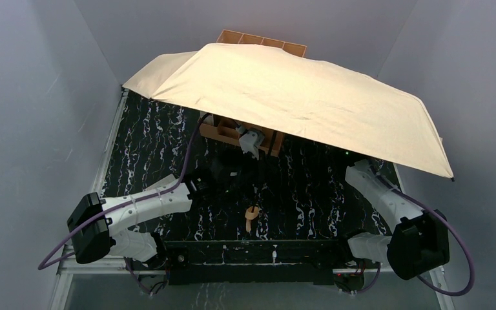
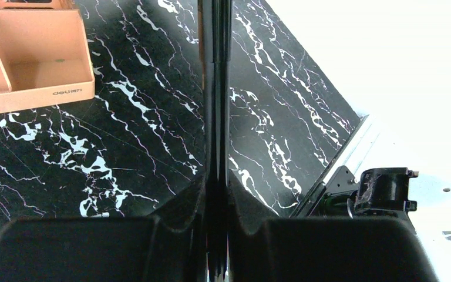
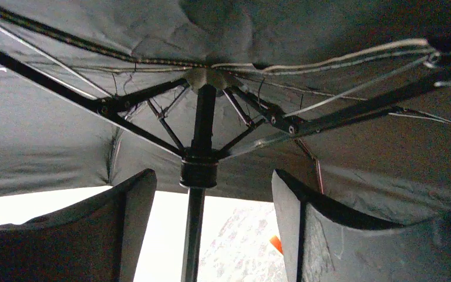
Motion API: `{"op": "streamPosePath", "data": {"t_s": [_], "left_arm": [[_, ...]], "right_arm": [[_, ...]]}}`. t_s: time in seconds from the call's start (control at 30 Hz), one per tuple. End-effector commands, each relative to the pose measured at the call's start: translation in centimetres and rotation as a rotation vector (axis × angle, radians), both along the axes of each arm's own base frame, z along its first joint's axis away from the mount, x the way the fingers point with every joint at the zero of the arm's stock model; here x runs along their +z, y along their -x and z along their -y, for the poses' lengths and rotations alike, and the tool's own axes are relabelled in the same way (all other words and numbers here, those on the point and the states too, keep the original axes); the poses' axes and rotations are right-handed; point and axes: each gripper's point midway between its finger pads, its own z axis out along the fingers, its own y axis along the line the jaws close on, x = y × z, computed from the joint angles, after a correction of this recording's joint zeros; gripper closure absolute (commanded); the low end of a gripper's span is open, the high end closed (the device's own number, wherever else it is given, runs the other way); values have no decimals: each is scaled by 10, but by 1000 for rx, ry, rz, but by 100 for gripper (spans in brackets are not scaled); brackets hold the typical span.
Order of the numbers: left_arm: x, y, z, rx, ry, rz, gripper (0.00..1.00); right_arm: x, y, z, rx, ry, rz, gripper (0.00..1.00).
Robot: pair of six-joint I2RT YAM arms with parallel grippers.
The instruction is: Put away the umbrella
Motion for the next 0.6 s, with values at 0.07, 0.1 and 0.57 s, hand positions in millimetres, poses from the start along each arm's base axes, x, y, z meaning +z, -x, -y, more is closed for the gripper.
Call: {"op": "streamPosePath", "data": {"t_s": [0.07, 0.1, 0.57], "left_arm": [[20, -4, 6, 0, 43, 20, 100], [19, -4, 6, -1, 42, 18, 100], [16, -3, 5, -1, 29, 13, 100]], "right_arm": [[60, 1, 6, -13, -101, 133, 25], [61, 0, 6, -11, -108, 135, 27], [55, -12, -5, 25, -106, 101, 50]]}}
